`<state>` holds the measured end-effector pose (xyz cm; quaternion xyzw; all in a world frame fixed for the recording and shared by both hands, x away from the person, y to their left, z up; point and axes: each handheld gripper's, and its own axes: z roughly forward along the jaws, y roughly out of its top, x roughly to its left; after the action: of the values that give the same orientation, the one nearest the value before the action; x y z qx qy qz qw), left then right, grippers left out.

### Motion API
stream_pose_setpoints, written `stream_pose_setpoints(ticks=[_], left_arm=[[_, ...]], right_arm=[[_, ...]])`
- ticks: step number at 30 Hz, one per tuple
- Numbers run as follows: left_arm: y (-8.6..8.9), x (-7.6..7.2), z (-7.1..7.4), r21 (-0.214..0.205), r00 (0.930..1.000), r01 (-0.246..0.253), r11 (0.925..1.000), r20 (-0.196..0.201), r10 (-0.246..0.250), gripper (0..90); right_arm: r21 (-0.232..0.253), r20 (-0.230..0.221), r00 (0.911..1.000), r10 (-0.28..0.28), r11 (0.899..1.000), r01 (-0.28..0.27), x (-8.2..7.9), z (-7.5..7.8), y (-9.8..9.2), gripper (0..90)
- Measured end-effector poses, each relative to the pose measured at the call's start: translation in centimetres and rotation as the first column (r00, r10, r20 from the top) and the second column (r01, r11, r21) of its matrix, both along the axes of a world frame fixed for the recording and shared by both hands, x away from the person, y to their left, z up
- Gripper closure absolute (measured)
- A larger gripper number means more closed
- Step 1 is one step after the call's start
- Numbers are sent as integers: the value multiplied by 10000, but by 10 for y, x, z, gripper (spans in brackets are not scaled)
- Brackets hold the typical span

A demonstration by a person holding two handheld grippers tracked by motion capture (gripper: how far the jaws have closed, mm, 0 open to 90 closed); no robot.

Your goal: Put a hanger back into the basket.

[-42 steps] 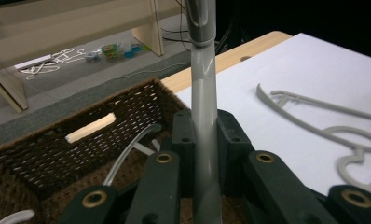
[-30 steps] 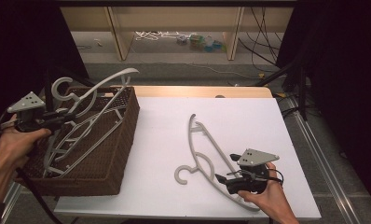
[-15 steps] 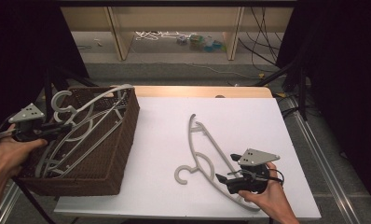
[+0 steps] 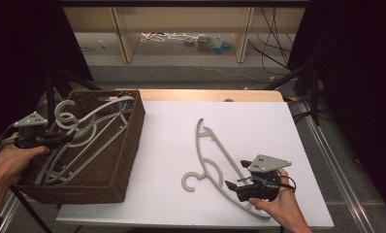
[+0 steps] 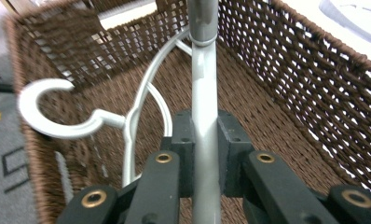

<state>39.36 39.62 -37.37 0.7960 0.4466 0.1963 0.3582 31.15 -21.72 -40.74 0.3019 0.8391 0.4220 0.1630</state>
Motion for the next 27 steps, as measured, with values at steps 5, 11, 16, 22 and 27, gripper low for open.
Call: stream_pose_setpoints(ticks=[5,11,16,22,27], left_arm=[[-5,7,-7,530,9967,445,9976,-707,-407,791],[-11,17,-20,364,9922,53,9993,-1248,-7,789],[-5,19,-24,77,9843,-867,9962,-1534,869,770],[-7,26,-30,272,9701,-1776,9837,-1631,1797,720],[-7,27,-30,655,9558,-2390,9688,-1600,2466,665]], right_arm=[[3,-13,10000,8,10000,-8,0,0,-1,178],[-16,-21,10000,16,10000,-16,0,-1,-1,178],[-16,-54,10000,11,10000,-11,1,-2,-1,179],[-40,-47,10000,30,10000,-30,2,-3,-1,179],[-9,-85,10000,-3,10000,2,2,-3,-2,179]])
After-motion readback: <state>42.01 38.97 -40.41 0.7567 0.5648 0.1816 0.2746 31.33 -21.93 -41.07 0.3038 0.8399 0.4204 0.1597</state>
